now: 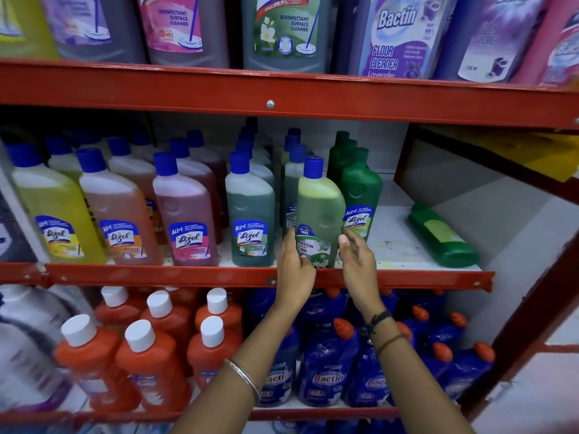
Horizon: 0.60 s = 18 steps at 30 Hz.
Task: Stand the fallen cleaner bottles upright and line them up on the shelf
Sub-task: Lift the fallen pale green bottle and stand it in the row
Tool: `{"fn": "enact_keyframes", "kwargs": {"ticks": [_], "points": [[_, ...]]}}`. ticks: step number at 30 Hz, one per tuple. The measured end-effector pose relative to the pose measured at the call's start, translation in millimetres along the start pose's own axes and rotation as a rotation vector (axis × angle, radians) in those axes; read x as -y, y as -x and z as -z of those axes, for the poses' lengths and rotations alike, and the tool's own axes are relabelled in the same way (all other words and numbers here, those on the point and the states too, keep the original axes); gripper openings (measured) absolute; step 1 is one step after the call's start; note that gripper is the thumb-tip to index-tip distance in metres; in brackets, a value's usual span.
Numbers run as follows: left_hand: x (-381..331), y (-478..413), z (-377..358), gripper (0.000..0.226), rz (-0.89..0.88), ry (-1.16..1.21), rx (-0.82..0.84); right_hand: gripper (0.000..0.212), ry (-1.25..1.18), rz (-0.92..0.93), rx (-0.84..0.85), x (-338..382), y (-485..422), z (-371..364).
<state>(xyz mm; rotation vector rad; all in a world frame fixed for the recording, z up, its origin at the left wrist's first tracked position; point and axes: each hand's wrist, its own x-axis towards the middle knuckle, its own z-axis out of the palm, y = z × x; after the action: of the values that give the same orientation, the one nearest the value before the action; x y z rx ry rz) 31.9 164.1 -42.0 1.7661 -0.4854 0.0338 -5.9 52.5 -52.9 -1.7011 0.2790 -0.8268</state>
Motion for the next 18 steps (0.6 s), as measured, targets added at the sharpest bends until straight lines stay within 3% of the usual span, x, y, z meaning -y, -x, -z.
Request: {"fn": "enact_keyframes", "kwargs": {"ticks": [4,13,18], "points": [[8.3,-1.5,-0.1,0.082,0.012,-0.019,0.077,0.071,-0.008,-0.028,0.046,-2.4,16.1,-11.9],[11.3,2.2,0.3,0.086,-0.016,0.070,0.030,0.032,-0.156,-0.103,0.094,8.8,1.4,-19.3],[21.3,-2.3,3.8,0.090,-0.024,0.095,0.033,0.031,-0.158,-0.106,0.147,9.2,-0.7,-25.6]]}}
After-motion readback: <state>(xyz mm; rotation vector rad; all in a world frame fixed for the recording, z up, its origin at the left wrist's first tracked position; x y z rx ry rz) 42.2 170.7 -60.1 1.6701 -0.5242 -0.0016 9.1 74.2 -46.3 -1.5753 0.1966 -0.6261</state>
